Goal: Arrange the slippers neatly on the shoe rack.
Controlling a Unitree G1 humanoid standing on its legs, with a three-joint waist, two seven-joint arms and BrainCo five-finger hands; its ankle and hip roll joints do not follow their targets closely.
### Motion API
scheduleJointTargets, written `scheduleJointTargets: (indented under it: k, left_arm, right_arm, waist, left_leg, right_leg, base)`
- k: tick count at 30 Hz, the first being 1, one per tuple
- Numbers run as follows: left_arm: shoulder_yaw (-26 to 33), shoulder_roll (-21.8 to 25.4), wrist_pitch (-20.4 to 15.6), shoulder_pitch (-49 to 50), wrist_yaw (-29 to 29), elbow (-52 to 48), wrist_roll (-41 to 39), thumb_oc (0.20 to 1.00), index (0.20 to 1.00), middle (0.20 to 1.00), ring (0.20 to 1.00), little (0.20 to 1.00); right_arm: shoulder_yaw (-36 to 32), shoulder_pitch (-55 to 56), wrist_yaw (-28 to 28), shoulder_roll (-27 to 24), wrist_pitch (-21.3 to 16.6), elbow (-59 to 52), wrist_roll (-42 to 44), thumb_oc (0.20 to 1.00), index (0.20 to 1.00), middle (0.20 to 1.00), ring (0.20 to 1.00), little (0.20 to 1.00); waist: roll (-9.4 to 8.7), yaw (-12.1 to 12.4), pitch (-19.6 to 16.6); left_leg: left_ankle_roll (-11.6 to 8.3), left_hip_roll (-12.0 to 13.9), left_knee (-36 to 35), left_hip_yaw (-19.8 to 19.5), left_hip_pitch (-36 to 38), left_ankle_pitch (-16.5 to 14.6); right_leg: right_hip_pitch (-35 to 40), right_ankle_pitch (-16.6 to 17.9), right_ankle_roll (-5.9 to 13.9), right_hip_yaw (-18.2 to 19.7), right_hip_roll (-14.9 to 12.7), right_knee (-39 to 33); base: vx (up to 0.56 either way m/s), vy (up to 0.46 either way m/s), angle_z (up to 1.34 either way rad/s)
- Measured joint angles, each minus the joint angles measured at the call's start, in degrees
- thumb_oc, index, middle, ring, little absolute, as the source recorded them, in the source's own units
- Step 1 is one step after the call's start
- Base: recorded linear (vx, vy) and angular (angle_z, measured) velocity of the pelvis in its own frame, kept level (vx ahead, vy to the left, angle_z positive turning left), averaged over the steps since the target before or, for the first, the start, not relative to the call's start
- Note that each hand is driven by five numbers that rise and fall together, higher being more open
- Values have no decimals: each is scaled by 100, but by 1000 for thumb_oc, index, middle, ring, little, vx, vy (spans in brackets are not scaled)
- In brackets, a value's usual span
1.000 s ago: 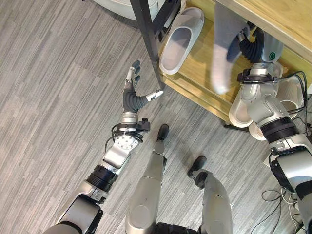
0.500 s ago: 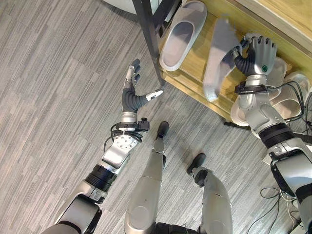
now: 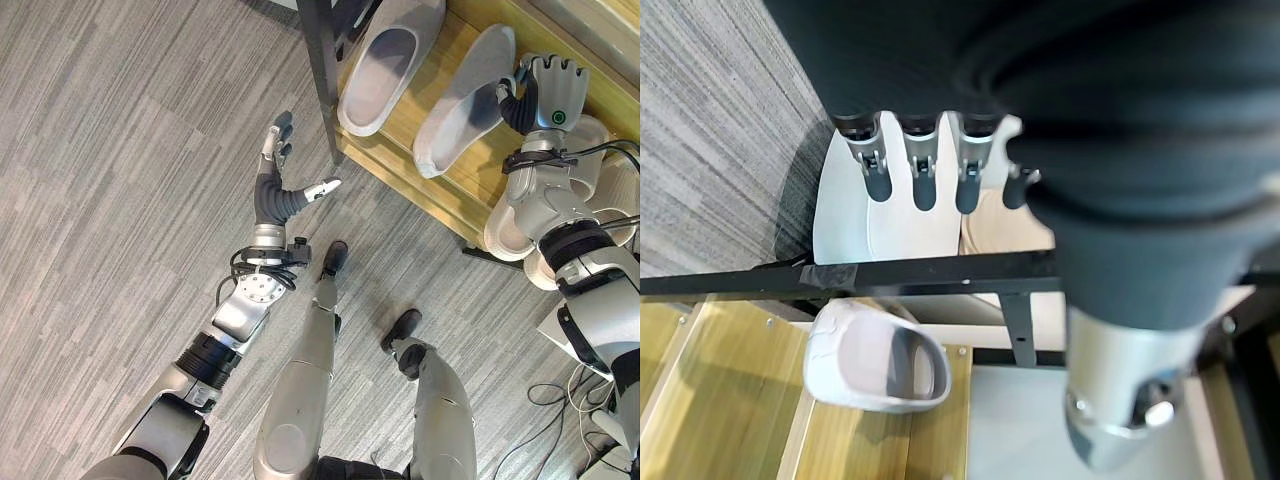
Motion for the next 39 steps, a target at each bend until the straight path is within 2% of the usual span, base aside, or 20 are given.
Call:
scheduleJointTargets:
  k: [7,11,17,18,19,20,23,24,25,26,27,28,29,33,36,39]
  left_arm:
    - [-2,-9,-8,-56,-2,0,1,1000,1000,1000,1000,1000]
    - [15,10,-9,-53,14,-12,2,1000,1000,1000,1000,1000]
    - [5,1,-9,-27,101,-212,6,1000,1000,1000,1000,1000]
    - [14,-2,-9,4,117,-212,6,1000,1000,1000,1000,1000]
    - [13,-2,-7,25,127,-212,6,1000,1000,1000,1000,1000]
    - [11,0,-2,60,147,-212,6,1000,1000,1000,1000,1000]
    - [6,8,3,42,150,-211,6,1000,1000,1000,1000,1000]
    - [2,6,6,47,150,-209,3,1000,1000,1000,1000,1000]
    - [7,7,7,49,144,-209,-2,1000,1000,1000,1000,1000]
    - [7,2,13,46,136,-180,-3,1000,1000,1000,1000,1000]
    - [12,5,21,70,119,-177,-6,1000,1000,1000,1000,1000]
    - [3,20,55,79,74,-174,-7,1000,1000,1000,1000,1000]
    - [17,18,55,134,34,-197,-19,1000,1000,1000,1000,1000]
    - [49,21,56,271,-104,-287,-30,1000,1000,1000,1000,1000]
    - [49,19,62,219,-134,-290,-165,1000,1000,1000,1000,1000]
    - [49,15,66,120,-147,-291,-238,1000,1000,1000,1000,1000]
  right_arm:
    - [-11,-69,-8,299,108,-108,3,1000,1000,1000,1000,1000]
    - [-98,75,-22,341,118,-803,-3,1000,1000,1000,1000,1000]
    - [-917,482,-293,482,84,-1495,76,1000,1000,1000,1000,1000]
    - [-1386,816,-493,776,25,-1899,294,1000,1000,1000,1000,1000]
    - [-1536,977,-581,954,-40,-2036,438,1000,1000,1000,1000,1000]
    - [-1679,1302,-738,1343,-227,-2139,781,1000,1000,1000,1000,1000]
    - [-1829,1448,-753,1836,-569,-1660,1453,1000,1000,1000,1000,1000]
    - [-1972,1410,-736,2126,-845,-1204,2326,1000,1000,1000,1000,1000]
    - [-2044,1397,-717,2197,-988,-1052,2700,1000,1000,1000,1000,1000]
    - [-2049,1282,-640,2220,-1220,-726,3213,1000,1000,1000,1000,1000]
    - [-2018,1186,-614,2223,-1432,-530,3516,1000,1000,1000,1000,1000]
    - [-2037,1157,-514,2193,-1572,-541,3889,1000,1000,1000,1000,1000]
    - [-2090,1097,-381,2175,-1691,-438,4243,1000,1000,1000,1000,1000]
    - [-2088,959,-3,2069,-1980,-266,5253,1000,1000,1000,1000,1000]
    - [-2074,751,333,2082,-2246,-300,6039,1000,1000,1000,1000,1000]
    - [-2006,662,535,2124,-2357,-322,6415,1000,1000,1000,1000,1000]
  waist:
    - [1,-30,0]
    - [2,-54,-1]
    - [2,-77,-1]
    - [2,-115,-1]
    - [2,-145,-1]
    - [2,-181,-1]
    - [8,-259,-1]
    - [8,-251,-1]
    - [11,-228,-1]
    - [12,-206,0]
    - [19,-190,-3]
    - [19,-194,-3]
    - [34,-164,-11]
    - [36,-6,-12]
    - [37,4,-12]
    - [40,20,-10]
  left_leg:
    - [-16,9,-28,16,-6,31]
    - [-8,29,-27,33,6,57]
    - [-10,41,-34,61,36,59]
    - [-9,49,-43,106,59,59]
    - [-9,55,-43,140,77,59]
    - [-7,66,-44,201,131,59]
    - [-7,102,-42,224,140,59]
    - [-10,125,-43,276,140,57]
    - [-30,132,-50,298,139,-6]
    - [-16,127,-31,326,136,56]
    - [-72,138,-40,327,139,-42]
    - [-33,116,-32,322,145,-84]
    - [-86,100,-39,306,146,-45]
    - [-49,91,-69,301,145,0]
    - [-36,76,-70,310,145,20]
    - [-35,66,-67,312,148,20]
  right_leg:
    - [-43,-4,1,19,-13,11]
    - [-53,14,-8,42,-9,32]
    - [-78,10,-18,87,-27,66]
    - [-79,15,-20,134,-24,59]
    - [-79,18,-19,170,-21,55]
    - [-67,34,-21,236,-6,52]
    - [-78,46,-35,255,12,57]
    - [-125,45,-41,302,18,70]
    - [-150,31,-51,332,16,93]
    - [-175,47,-60,373,15,113]
    - [-181,31,-62,360,0,128]
    - [-177,-12,-59,361,-21,183]
    - [-183,-24,-67,374,-26,192]
    - [-191,-43,-73,349,-42,202]
    - [-177,-43,-72,344,-57,201]
    - [-166,-43,-71,341,-64,187]
  base:
    - [-13,18,-1]
    - [-21,16,-2]
    - [-3,3,-2]
    - [-11,7,-12]
    - [-26,-2,-21]
    - [-42,0,-18]
    - [-13,-4,-12]
    - [-30,15,-13]
    - [76,-28,-15]
    - [10,-5,-11]
    - [107,-58,-3]
    - [15,-14,5]
    - [20,-24,10]
    - [16,-22,5]
    - [3,-2,1]
    - [0,0,0]
